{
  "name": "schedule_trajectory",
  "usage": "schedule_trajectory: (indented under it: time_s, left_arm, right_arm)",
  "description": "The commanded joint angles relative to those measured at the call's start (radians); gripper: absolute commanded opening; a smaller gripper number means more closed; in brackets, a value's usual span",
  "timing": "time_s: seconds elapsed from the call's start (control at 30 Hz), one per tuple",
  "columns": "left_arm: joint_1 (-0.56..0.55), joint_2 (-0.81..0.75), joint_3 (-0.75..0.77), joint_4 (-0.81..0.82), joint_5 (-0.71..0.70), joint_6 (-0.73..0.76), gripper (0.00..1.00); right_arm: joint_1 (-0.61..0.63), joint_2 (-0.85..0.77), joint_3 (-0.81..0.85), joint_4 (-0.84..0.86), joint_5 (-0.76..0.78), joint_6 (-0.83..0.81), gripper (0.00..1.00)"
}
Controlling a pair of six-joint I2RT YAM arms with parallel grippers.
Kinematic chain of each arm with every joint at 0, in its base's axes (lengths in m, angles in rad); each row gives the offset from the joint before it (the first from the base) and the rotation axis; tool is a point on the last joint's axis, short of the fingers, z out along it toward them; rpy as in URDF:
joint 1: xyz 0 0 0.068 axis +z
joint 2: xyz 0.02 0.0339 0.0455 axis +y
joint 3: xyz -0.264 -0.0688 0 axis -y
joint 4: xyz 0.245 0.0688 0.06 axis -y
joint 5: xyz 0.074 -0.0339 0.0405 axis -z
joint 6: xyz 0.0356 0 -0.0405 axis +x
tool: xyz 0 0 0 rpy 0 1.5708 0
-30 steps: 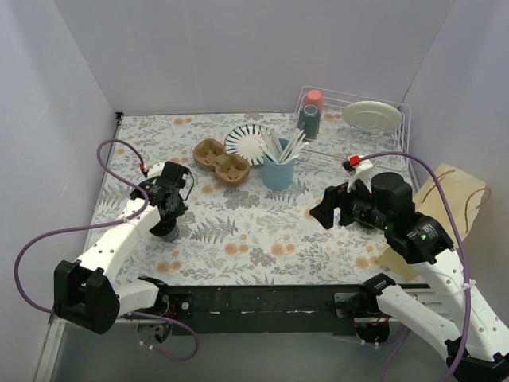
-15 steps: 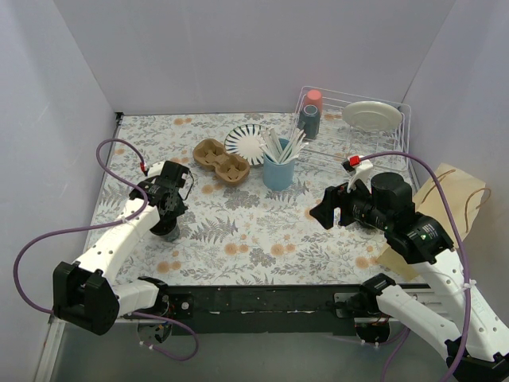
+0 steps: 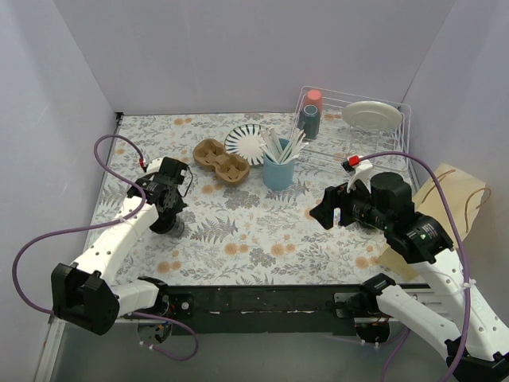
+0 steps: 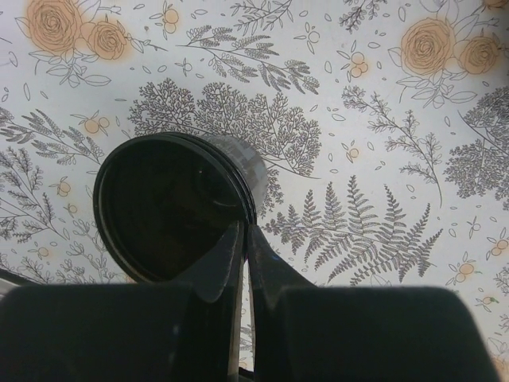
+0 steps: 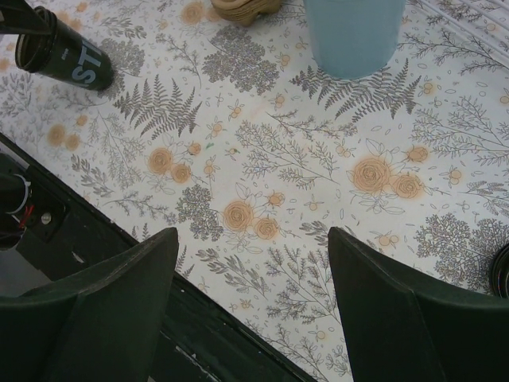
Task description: Pack the takeout coffee
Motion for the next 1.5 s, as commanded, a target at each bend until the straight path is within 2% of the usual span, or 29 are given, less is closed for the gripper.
schedule_trajectory:
  time_s: [0.0,0.43,0.83,1.03,1.33,1.43,1.47]
  left_arm:
    - [0.000,-0.014,0.078,-0.034,-0.044,0.031,0.00]
    - [0.000,0.035,0.130,-0.079,-0.070,0.081,0.00]
    - [-0.002,0.082,0.285,-0.131,-0.037,0.121,0.00]
    - [0.000,0.082,0.363,-0.160,0.028,0.141,0.00]
    - [-0.002,0.078,0.488,-0.219,0.052,0.166,0.00]
    - [0.000,0.070,0.509,-0.180,0.136,0.193,0.00]
    - [0.000,0.066,0.508,-0.162,0.207,0.193,0.00]
  right_arm:
    - [-0.002,0.004,0.004,0.010,-0.002,0.002,0.84]
    - [-0.002,0.011,0.017,0.005,-0.007,0.003,0.84]
    - [-0.002,0.020,0.030,0.000,-0.002,-0.006,0.84]
    - [-0.002,0.021,0.029,0.003,0.002,-0.006,0.84]
    - [-0.002,0.034,0.032,0.013,-0.009,-0.004,0.84]
    - [-0.002,0.034,0.027,0.019,-0.016,0.003,0.83]
    - [-0.002,0.034,0.027,0.019,-0.018,0.005,0.83]
